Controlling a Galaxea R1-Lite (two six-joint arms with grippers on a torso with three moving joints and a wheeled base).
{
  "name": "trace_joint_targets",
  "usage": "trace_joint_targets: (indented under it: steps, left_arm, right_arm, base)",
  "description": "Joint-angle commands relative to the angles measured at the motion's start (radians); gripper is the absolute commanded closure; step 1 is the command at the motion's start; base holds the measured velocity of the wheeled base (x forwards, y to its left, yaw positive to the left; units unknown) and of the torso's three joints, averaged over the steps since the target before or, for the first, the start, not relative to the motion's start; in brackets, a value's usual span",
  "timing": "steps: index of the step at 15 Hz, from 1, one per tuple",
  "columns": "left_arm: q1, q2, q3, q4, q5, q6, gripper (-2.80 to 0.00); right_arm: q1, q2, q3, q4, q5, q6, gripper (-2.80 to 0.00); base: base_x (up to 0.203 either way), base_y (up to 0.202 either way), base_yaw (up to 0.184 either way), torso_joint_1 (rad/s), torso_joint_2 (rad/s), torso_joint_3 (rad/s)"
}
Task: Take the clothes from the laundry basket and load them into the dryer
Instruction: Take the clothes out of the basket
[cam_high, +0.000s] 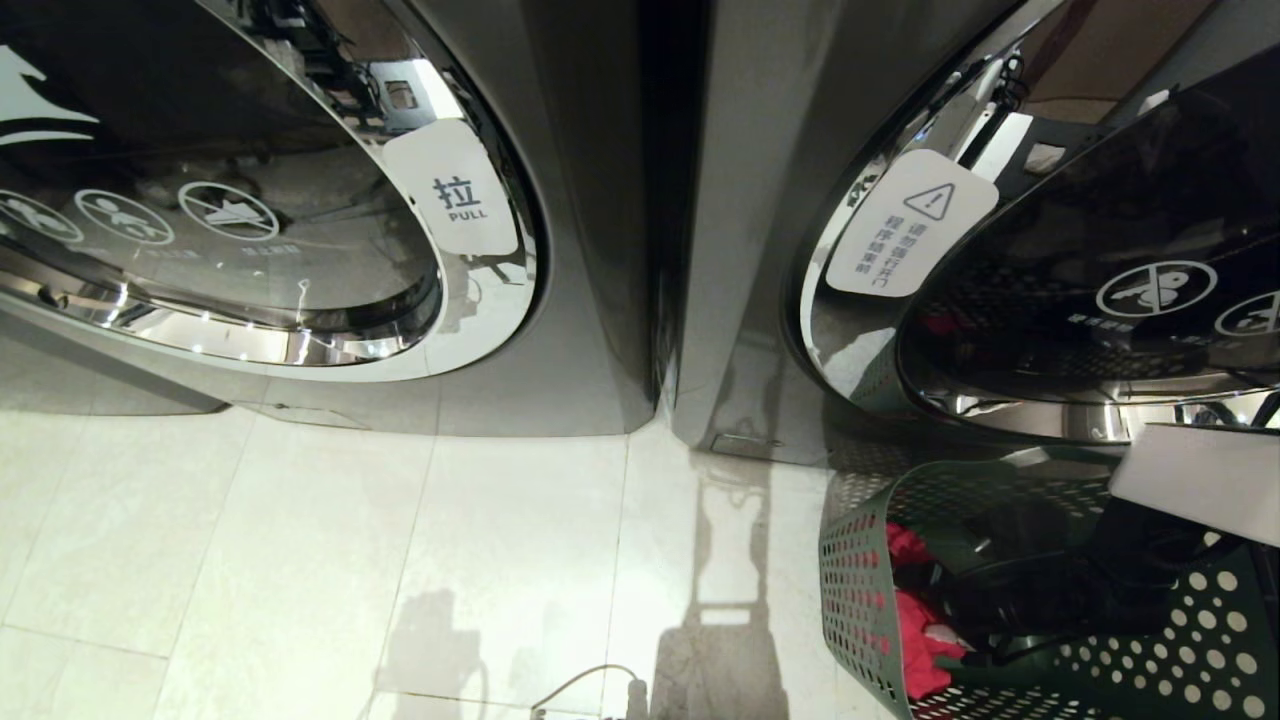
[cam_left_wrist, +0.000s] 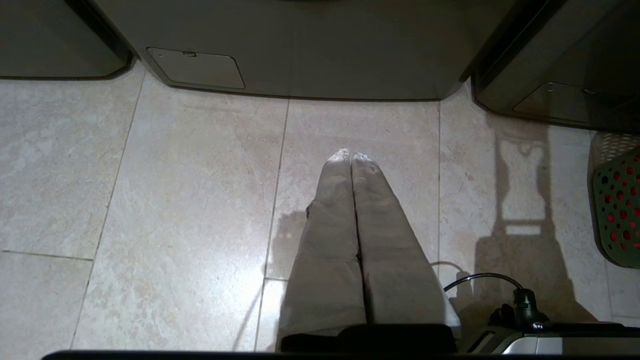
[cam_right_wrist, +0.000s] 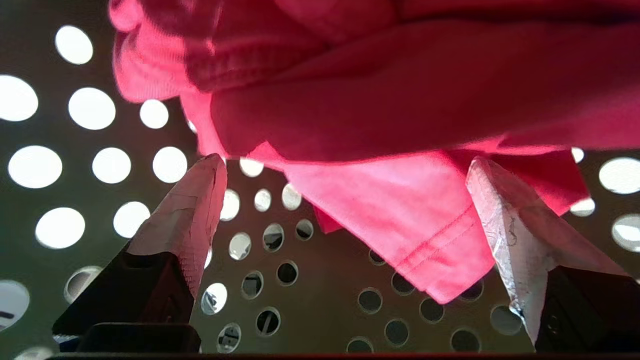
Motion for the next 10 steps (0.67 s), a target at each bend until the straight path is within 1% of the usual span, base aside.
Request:
trace_joint_targets:
  steps: [1,4,6,9,10]
  left_arm:
    - [0.000,-0.002,0.032,-0.001,0.000,-0.001,0.00]
    - [0.000,-0.002,0.032,-0.001,0.000,-0.001,0.00]
    - [0.000,-0.002,0.032,-0.001,0.000,0.000,0.00]
    - [0.000,-0.002,0.032,-0.001,0.000,-0.001,0.00]
    - [0.000,-0.002,0.032,-0.001,0.000,-0.001,0.00]
  right_arm:
    - [-0.006,-0.019,0.006,0.033,0.001,-0.002,-2.80]
    - [-0.008,-0.019,0.004,0.039,-0.008,-0.005,-2.80]
    - [-0.008,-0.017,0.004,0.040,-0.040,-0.005,-2.80]
    - [-0.008,-0.014,0.004,0.039,-0.042,-0.004,-2.80]
    - [-0.008,-0.014,0.004,0.039,-0.042,-0.002,-1.27]
  base:
    - [0.000,0.000,0.000,0.000,0.00,0.000]
    - [0.000,0.000,0.000,0.000,0.00,0.000]
    - [0.000,0.000,0.000,0.000,0.00,0.000]
    - [0.000,0.000,0.000,0.000,0.00,0.000]
    - [0.000,0.000,0.000,0.000,0.00,0.000]
